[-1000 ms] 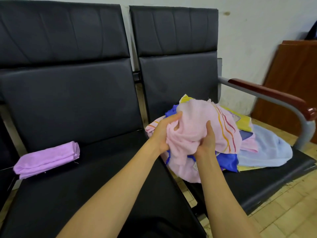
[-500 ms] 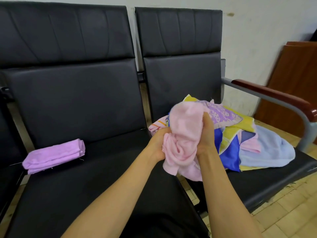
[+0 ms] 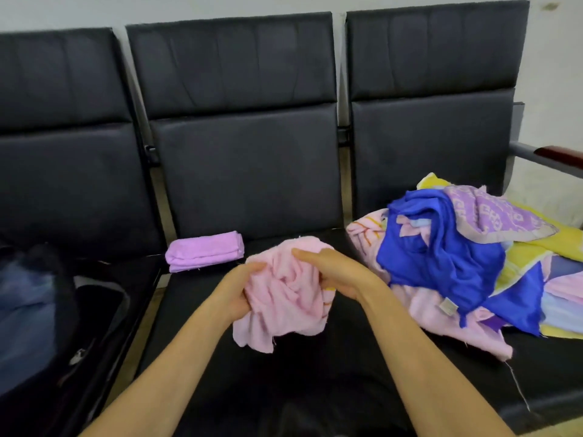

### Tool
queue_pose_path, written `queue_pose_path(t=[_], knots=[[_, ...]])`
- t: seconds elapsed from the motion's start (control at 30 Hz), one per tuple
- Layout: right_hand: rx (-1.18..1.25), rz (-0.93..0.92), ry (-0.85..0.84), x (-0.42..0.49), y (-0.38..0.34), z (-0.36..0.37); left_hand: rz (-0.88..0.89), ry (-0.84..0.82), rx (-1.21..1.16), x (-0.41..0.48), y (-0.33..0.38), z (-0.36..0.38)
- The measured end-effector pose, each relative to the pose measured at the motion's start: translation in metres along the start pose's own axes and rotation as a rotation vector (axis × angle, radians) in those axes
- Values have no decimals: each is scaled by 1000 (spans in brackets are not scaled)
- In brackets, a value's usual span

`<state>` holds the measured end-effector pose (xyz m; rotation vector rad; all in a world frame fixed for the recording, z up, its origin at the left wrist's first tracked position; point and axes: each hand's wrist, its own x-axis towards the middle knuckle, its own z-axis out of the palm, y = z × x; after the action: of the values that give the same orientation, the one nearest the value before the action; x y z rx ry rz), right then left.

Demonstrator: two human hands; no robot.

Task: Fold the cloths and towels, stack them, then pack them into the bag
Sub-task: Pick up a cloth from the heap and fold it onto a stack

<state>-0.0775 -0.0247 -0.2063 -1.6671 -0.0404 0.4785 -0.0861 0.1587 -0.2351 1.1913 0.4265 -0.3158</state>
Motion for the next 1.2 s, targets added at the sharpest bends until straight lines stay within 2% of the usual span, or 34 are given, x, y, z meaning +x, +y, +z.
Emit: queue_pose_path(t=[0.1, 0.2, 0.27, 0.33, 0.4, 0.47, 0.53, 0.6, 0.63, 0.7, 0.8, 0.87, 0.93, 0.97, 1.03, 1.1, 1.2], knots=[[-57, 15, 13, 3, 8, 11, -30, 147, 395, 1, -6, -40], [184, 49, 26, 3, 10, 20, -6, 194, 771, -5, -9, -64], [343, 97, -42, 1, 8, 19, -20, 205, 1072, -8, -11, -72], [357, 119, -139, 0, 9, 16, 1, 231, 1344, -10, -18, -75], [219, 117, -180, -3, 11, 15, 170, 261, 1242, -4, -26, -76], [179, 106, -225, -4, 13, 19, 298, 219, 892, -4, -28, -74], [241, 80, -331, -3, 15, 21, 280, 115, 627, -8, -25, -64], [355, 28, -379, 1, 18, 22, 196, -17, 463, -14, -22, -56], [395, -1, -399, 3, 19, 22, 152, -88, 412, -16, -22, -54], [485, -27, -429, 8, 21, 22, 142, -197, 453, -10, -22, -61], [556, -11, -382, 15, 25, 22, 152, -297, 465, -9, -23, -70], [558, 12, -317, 15, 26, 24, 167, -293, 286, -10, -23, -68], [575, 27, -240, 12, 20, 26, 243, -208, 125, -12, -21, -62], [580, 38, -191, 11, 17, 25, 317, -140, 134, -11, -20, -61], [430, 16, -68, 12, 10, 19, 495, 0, 224, -11, -13, -62], [137, -61, 84, 20, 10, 10, 605, 98, 247, -16, -1, -63], [-537, -67, 399, 28, 20, -4, 722, 145, 504, -24, 9, -65]])
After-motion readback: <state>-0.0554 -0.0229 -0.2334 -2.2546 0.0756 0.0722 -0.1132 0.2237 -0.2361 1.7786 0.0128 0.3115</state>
